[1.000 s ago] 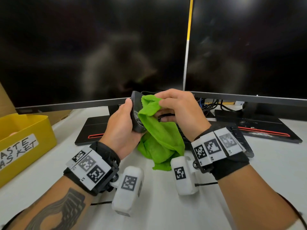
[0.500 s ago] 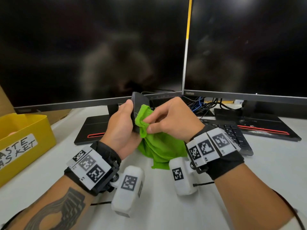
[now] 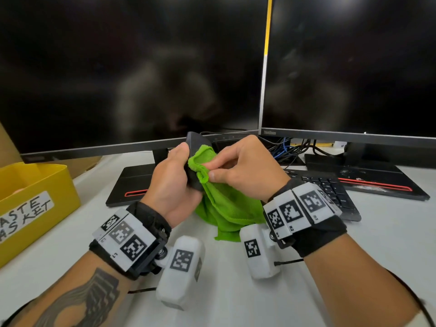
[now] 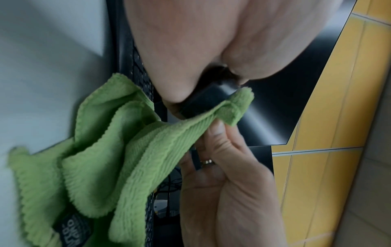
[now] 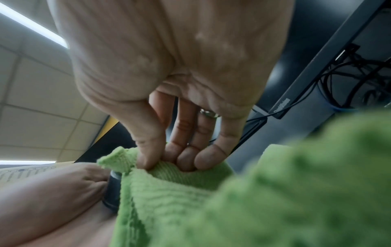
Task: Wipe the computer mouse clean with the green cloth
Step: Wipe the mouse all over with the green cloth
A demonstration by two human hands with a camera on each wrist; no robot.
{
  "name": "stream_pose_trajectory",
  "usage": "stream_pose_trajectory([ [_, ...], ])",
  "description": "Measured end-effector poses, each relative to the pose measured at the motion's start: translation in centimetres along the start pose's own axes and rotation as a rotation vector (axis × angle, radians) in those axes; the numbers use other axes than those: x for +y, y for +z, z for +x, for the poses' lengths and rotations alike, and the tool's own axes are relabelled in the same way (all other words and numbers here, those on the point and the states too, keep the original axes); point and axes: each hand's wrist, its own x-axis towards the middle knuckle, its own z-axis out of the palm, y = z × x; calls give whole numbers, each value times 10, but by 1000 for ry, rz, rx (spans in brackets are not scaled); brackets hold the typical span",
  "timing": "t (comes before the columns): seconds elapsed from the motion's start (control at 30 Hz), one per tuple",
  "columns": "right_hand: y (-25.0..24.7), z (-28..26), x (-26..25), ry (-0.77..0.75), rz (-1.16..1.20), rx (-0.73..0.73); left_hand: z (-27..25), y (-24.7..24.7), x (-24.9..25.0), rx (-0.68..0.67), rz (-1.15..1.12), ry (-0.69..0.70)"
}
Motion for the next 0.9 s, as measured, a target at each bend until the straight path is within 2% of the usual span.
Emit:
stream_pose_trajectory([
  [0.17,-1,3,5,38,-39,90,-2,5,-3,9,20,2],
  [0.37,8,1,-7,-55,3,26,-4,3,-4,9,61,10],
  [0.67,-10,0,1,38,-202,21,-8,7,1,25,93,48],
  [0.9,0,3,-9,-33,-51,14,-2,3,-12,45,195,46],
])
